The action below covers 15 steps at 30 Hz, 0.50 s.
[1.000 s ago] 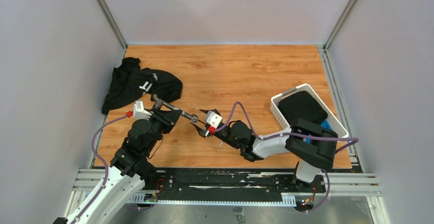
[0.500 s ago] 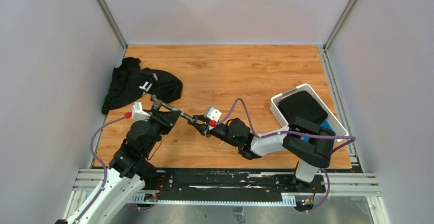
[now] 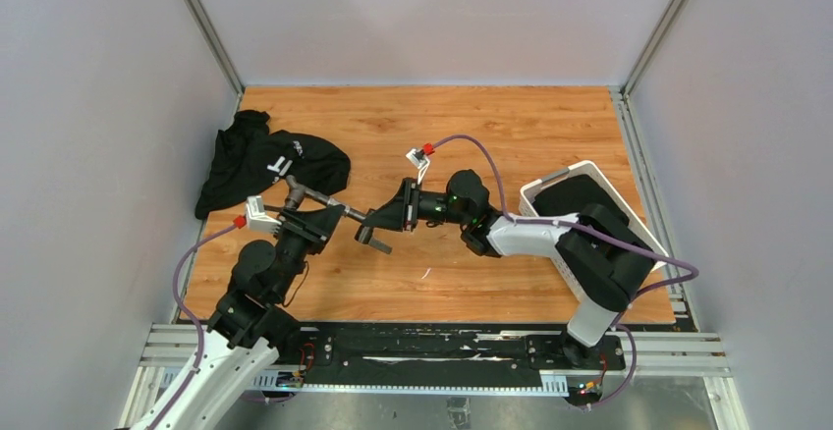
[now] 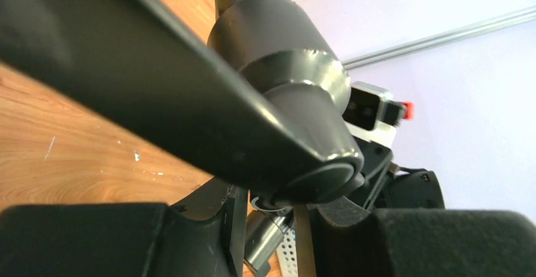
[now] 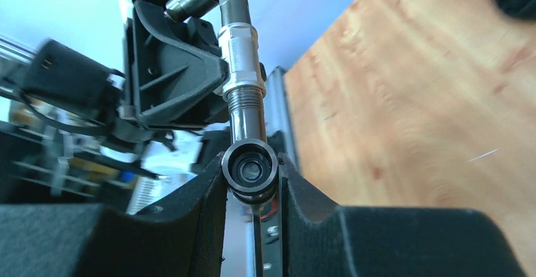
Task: Install the water faucets
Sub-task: Install the water faucet onto the adaptor, then screw the water faucet onto the adaptor.
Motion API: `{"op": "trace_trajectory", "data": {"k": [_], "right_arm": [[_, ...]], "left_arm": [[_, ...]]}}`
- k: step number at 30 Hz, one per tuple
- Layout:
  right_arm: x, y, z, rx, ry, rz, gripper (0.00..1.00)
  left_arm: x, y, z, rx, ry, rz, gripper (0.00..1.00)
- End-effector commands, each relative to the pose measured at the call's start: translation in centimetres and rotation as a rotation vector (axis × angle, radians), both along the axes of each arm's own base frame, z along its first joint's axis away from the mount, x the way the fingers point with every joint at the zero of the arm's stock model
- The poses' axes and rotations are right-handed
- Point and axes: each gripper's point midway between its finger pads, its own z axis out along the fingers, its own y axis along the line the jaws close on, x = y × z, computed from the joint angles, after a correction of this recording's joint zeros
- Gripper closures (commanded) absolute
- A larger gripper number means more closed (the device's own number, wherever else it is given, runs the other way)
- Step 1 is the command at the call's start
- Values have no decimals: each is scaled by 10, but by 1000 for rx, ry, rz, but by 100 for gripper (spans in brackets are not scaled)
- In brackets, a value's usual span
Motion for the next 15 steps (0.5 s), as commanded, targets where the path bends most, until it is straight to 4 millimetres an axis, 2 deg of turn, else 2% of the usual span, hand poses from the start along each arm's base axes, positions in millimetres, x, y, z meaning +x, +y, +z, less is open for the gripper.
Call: {"op": "trace_trajectory", "data": {"k": [1,4,6,10,15], "right_arm": [[-20,-3,41,134,355,174,100],[-16,-9,57,262,536,219,100],[-12,-11,60,322,688,256,100],[-11,-10,55,315,781,261,100],[-7,-16,44,314,931,222,100]], "left_arm": [[0,-4,4,-4,-53,-25,100],[0,-3,5,-6,-77,-20,100],[0,-2,5,-8,-87,-16,100],[1,-1,-5,0,-72,-4,100],[2,3,-28,21,-5,18,100]]}}
